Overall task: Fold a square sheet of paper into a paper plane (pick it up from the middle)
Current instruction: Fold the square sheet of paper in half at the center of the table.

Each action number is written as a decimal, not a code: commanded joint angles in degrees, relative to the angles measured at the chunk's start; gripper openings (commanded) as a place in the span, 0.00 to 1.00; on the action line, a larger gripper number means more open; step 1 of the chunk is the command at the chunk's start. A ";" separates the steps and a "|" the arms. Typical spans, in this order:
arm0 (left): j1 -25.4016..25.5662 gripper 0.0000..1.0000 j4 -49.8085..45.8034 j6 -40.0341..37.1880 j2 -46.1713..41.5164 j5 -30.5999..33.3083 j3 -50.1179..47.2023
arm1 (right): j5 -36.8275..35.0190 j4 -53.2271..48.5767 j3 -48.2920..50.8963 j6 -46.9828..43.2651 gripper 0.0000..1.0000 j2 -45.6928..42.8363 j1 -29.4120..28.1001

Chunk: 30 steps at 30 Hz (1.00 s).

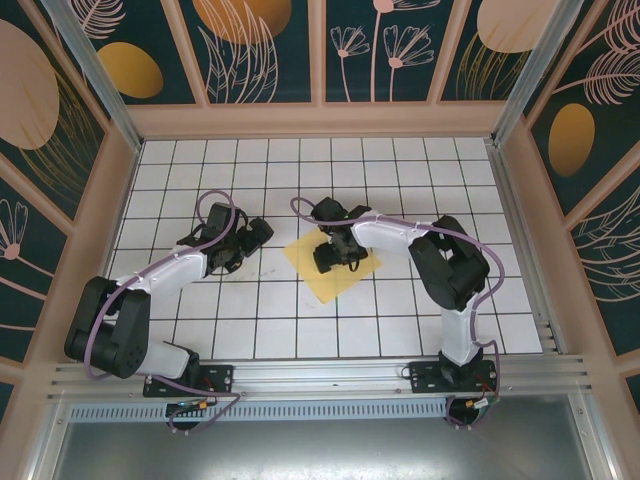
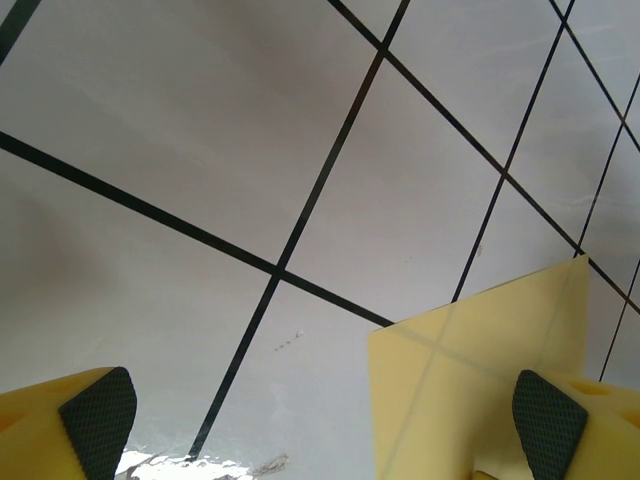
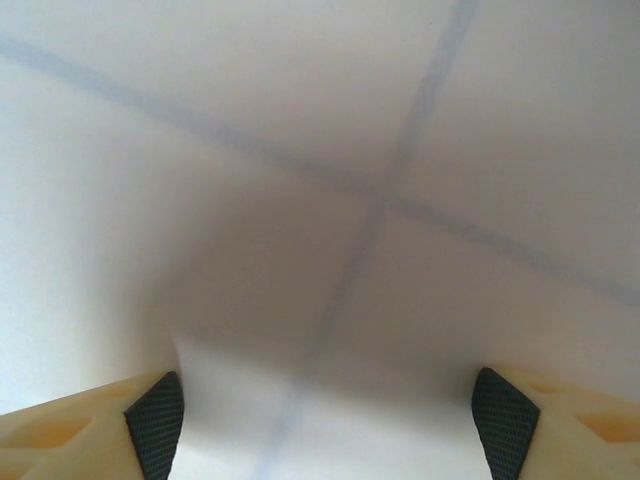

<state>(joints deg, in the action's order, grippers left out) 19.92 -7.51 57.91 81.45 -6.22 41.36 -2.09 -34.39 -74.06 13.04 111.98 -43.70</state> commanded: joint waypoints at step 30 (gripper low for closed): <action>3.29 0.97 22.26 3.18 0.33 -15.71 -4.74 | 54.47 50.59 24.04 30.18 0.21 -14.47 19.92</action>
<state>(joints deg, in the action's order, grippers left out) 22.22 7.90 59.77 81.28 -18.26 37.32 43.62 5.52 -52.77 35.88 97.49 -24.93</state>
